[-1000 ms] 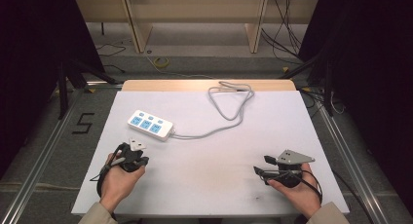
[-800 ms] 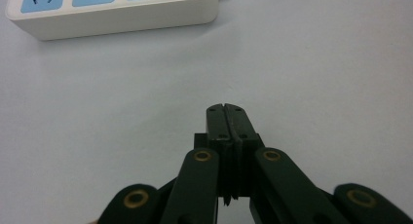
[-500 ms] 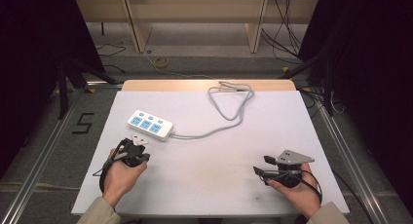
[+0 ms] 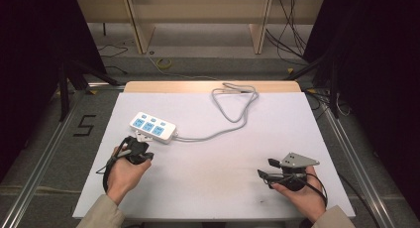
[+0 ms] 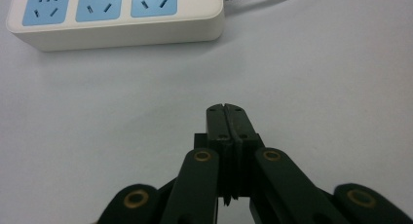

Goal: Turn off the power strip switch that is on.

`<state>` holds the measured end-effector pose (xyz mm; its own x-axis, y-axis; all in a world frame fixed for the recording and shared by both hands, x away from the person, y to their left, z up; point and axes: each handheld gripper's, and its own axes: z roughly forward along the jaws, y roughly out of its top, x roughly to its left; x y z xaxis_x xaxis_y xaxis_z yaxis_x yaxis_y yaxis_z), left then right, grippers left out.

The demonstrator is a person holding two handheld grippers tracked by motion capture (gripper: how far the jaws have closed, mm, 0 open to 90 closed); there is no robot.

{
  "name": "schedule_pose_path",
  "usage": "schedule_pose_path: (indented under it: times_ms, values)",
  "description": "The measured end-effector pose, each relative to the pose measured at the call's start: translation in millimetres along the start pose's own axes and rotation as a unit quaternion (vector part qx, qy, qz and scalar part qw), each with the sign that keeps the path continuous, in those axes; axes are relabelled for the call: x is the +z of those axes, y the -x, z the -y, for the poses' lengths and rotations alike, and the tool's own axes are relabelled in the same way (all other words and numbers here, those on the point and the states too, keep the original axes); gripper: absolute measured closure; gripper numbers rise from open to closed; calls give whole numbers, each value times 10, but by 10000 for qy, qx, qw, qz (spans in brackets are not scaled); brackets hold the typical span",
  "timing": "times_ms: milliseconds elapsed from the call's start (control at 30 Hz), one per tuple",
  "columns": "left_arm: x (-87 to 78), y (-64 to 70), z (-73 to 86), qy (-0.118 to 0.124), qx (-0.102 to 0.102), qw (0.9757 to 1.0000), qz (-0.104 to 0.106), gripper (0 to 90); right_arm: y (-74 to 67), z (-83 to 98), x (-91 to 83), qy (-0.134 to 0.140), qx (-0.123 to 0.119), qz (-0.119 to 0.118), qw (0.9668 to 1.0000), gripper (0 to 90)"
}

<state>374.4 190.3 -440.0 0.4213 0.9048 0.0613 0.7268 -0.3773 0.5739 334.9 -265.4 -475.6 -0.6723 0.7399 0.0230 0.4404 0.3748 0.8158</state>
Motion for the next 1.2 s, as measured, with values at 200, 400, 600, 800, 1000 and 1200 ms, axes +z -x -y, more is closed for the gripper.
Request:
schedule_pose_path:
  times_ms: [200, 400, 600, 800, 1000, 1200]
  values:
    - [16, -6, -57, -24, -32, 10000, 5, 896, -1, -1, 0, 6, 1, -7, 10000, 408]
    - [26, -28, -107, -81, -47, 9999, 43, 896, -4, 1, 3, -8, -9, -12, 10000, 407]
    - [38, -40, -144, -98, -68, 9999, 35, 896, -6, -1, 4, -6, -7, -17, 10000, 407]
    - [41, -65, -183, -131, -87, 9999, 61, 896, -18, -3, 8, -4, -48, -30, 10000, 404]
    - [58, -72, -221, -146, -87, 9998, 54, 896, -16, -3, 8, -4, -47, -30, 10000, 404]
    - [73, -78, -249, -165, -96, 9998, 47, 896, -18, -4, 8, 3, -49, -34, 10000, 404]
